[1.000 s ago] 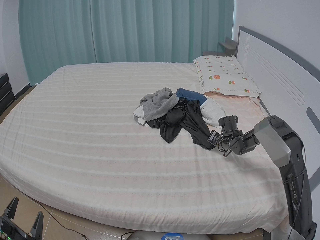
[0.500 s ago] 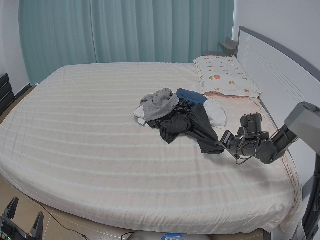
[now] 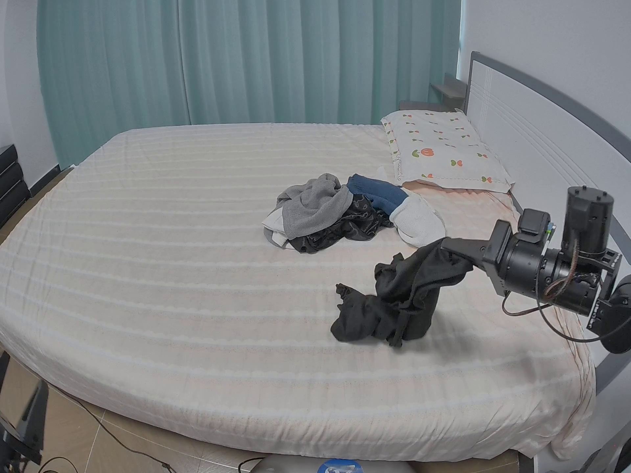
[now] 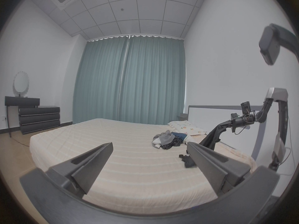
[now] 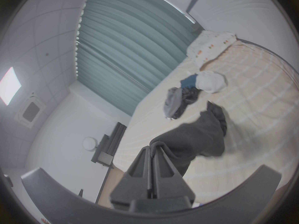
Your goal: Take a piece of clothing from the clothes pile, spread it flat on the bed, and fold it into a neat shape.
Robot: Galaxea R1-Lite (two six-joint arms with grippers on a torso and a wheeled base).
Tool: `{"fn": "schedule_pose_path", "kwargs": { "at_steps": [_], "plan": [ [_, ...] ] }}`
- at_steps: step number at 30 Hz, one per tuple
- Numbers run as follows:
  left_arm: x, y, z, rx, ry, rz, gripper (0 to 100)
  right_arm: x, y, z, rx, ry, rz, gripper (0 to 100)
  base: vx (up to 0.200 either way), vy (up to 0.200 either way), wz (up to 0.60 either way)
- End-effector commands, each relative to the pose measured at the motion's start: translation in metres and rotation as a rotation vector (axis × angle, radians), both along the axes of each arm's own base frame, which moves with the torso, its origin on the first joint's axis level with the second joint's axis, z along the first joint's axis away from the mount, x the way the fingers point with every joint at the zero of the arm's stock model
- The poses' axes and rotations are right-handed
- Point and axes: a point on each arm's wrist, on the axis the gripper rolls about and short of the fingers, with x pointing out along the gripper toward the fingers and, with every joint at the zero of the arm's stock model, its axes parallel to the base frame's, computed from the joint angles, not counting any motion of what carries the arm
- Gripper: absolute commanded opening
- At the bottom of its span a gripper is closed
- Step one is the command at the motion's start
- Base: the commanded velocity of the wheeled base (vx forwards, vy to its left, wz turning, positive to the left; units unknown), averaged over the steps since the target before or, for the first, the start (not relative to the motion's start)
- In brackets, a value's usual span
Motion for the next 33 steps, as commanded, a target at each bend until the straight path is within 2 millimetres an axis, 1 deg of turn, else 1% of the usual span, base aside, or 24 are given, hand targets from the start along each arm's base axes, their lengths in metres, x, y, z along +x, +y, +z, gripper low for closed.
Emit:
{"fn": "schedule_pose_path", "kwargs": {
  "at_steps": [1,2,3,4,7,9,10,12,13,14,16,17,18,20,21,22,23,24,25,26,28,30,31,33],
  "plan": [
    [0.087,-0.004,0.075,-0.028,0.176,-0.125,100,-0.030,0.009,0.075,0.131,-0.280,0.104,0,0.000,0.000,0.00],
    [0.099,-0.005,0.074,-0.006,0.193,-0.128,100,-0.022,0.010,0.083,0.139,-0.317,0.090,0,0.000,0.000,0.00],
    [0.113,-0.006,0.073,0.012,0.215,-0.137,100,-0.016,0.007,0.100,0.166,-0.368,0.073,0,0.000,0.000,0.00],
    [0.125,-0.008,0.071,0.018,0.237,-0.153,100,-0.007,0.003,0.110,0.178,-0.385,0.050,0,0.000,0.000,0.00],
    [0.159,-0.020,0.061,0.031,0.310,-0.217,100,0.019,0.013,0.099,0.147,-0.333,0.049,0,0.000,0.000,0.00],
    [0.178,-0.031,0.050,0.043,0.365,-0.251,100,0.032,0.020,0.105,0.163,-0.357,0.050,0,0.000,0.000,0.00],
    [0.185,-0.036,0.045,0.049,0.384,-0.260,100,0.034,0.022,0.104,0.161,-0.351,0.055,0,0.000,0.000,0.00],
    [0.185,-0.036,0.045,0.049,0.384,-0.260,100,0.034,0.022,0.104,0.161,-0.351,0.055,0,0.000,0.000,0.00],
    [0.206,-0.054,0.028,0.068,0.439,-0.296,100,0.031,0.044,0.084,0.138,-0.290,0.113,0,0.000,0.000,0.00],
    [0.206,-0.054,0.028,0.068,0.439,-0.296,100,0.031,0.044,0.084,0.138,-0.290,0.113,0,0.000,0.000,0.00],
    [0.222,-0.072,0.010,0.072,0.503,-0.333,100,0.027,0.052,0.066,0.108,-0.243,0.144,0,0.000,0.000,0.00],
    [0.222,-0.072,0.010,0.072,0.503,-0.333,100,0.027,0.052,0.066,0.108,-0.243,0.144,0,0.000,0.000,0.00],
    [0.230,-0.083,-0.002,0.057,0.557,-0.357,100,0.027,0.052,0.060,0.099,-0.227,0.145,0,0.000,0.000,0.00],
    [0.237,-0.097,-0.013,0.029,0.598,-0.385,100,0.027,0.052,0.064,0.108,-0.241,0.140,0,0.000,0.000,0.00],
    [0.237,-0.097,-0.013,0.029,0.598,-0.385,100,0.027,0.052,0.064,0.108,-0.241,0.140,0,0.000,0.000,0.00],
    [0.244,-0.111,-0.025,0.002,0.621,-0.417,100,0.027,0.050,0.074,0.124,-0.270,0.130,0,0.000,0.000,0.00],
    [0.248,-0.121,-0.032,-0.011,0.625,-0.436,100,0.027,0.050,0.074,0.124,-0.270,0.130,0,0.000,0.000,0.00],
    [0.252,-0.128,-0.039,-0.021,0.628,-0.447,100,0.030,0.052,0.091,0.150,-0.322,0.106,0,0.000,0.000,0.00],
    [0.252,-0.129,-0.040,-0.022,0.628,-0.448,100,0.030,0.053,0.091,0.151,-0.325,0.104,0,0.000,0.000,0.00],
    [0.258,-0.140,-0.050,-0.031,0.608,-0.451,100,0.033,0.057,0.103,0.168,-0.364,0.087,0,0.000,0.000,0.00],
    [0.268,-0.153,-0.061,-0.037,0.566,-0.438,100,0.037,0.067,0.119,0.201,-0.416,0.080,0,0.000,0.000,0.00],
    [0.277,-0.162,-0.069,-0.056,0.523,-0.409,100,0.040,0.073,0.147,0.254,-0.498,0.058,0,0.000,0.000,0.00],
    [0.279,-0.166,-0.071,-0.065,0.515,-0.401,100,0.042,0.073,0.156,0.272,-0.528,0.043,0,0.000,0.000,0.00],
    [0.285,-0.173,-0.072,-0.104,0.499,-0.387,100,0.055,0.079,0.178,0.312,-0.614,-0.026,0,0.000,0.000,0.00]
  ]
}}
